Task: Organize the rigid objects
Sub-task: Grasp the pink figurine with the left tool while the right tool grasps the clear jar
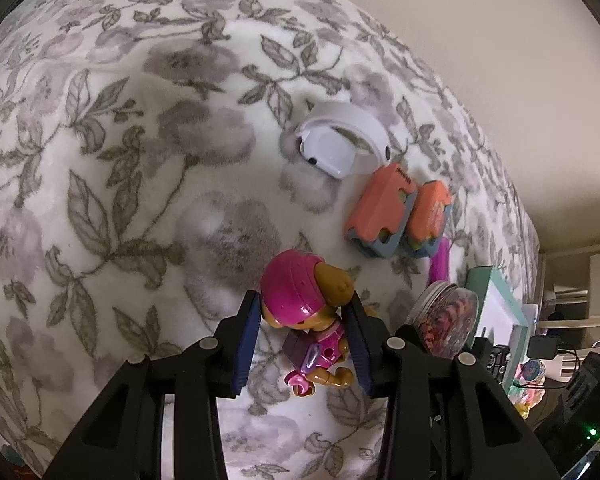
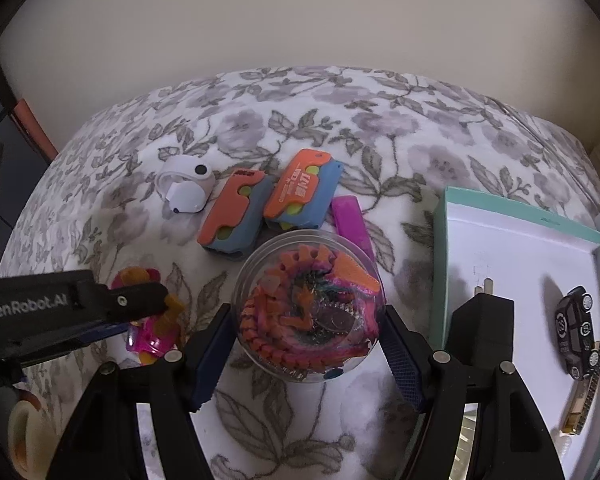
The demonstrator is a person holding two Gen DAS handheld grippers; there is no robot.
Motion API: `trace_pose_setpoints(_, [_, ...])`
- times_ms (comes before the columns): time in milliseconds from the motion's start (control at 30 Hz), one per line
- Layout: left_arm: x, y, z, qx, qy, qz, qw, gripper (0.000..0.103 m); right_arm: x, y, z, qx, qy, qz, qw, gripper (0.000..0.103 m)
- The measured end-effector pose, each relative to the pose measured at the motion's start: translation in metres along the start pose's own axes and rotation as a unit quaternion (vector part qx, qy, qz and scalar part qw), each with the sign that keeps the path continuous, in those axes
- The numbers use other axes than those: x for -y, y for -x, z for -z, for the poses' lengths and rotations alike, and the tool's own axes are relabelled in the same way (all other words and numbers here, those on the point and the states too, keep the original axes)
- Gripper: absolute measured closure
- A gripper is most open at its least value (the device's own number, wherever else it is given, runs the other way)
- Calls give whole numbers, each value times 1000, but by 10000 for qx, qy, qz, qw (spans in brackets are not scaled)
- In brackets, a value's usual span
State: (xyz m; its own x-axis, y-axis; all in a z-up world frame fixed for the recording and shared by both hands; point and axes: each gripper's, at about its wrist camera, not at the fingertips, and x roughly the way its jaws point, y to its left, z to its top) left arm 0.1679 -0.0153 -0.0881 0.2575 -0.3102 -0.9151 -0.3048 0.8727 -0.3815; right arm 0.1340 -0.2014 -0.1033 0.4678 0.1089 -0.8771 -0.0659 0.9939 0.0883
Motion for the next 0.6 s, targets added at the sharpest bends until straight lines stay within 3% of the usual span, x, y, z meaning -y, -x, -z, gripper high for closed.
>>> trace_pose_setpoints(200, [2, 28, -7, 279, 20, 224, 9994, 60, 4, 14, -9, 131, -56, -16, 9999, 29])
trace_pose_setpoints(600, [25, 113, -15, 1306, -182, 691, 9889, 60, 39, 83, -34, 730, -642, 3, 9953, 29])
